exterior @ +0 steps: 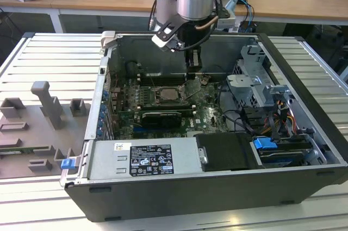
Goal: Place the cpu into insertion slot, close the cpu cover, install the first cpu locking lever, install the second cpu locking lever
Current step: 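Close the cpu cover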
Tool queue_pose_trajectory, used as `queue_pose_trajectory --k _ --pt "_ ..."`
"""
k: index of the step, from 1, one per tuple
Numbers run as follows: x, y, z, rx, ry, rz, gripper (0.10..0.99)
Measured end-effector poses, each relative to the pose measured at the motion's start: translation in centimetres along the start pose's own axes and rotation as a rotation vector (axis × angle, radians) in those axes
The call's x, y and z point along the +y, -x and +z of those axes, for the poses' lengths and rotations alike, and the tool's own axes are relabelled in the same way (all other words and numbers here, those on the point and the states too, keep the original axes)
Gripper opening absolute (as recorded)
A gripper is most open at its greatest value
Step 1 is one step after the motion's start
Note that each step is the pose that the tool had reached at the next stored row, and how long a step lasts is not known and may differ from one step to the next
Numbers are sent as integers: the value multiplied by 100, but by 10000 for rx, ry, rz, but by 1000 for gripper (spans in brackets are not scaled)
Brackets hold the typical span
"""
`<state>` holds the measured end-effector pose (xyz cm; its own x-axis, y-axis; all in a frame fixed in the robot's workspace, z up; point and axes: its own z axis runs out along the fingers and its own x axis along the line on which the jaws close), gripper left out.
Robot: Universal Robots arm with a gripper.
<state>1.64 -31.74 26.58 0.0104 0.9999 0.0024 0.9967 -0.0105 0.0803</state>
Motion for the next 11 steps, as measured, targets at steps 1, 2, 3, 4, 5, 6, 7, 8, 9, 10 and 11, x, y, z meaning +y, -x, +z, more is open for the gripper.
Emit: queue_pose_trajectory --k 1,2,3,4,5,6,7,8,9,10,11 --pt "75 -1 11 0 -24 -2 106" --pt "105 -1 17 1 -29 -10 106" --pt "124 -1 23 3 -30 -30 106" --pt "157 -2 35 10 -30 -104 106" --pt "178 -2 42 10 -35 -123 106" --pt "201 -2 48 10 -47 -130 106" --pt "232 -2 55 10 -72 -138 106" --pt "249 -2 60 10 -89 -140 106" --pt "276 -3 68 12 -114 -140 106" --pt "288 -3 71 12 -127 -141 106" --pt "302 -4 76 12 -143 -142 106"
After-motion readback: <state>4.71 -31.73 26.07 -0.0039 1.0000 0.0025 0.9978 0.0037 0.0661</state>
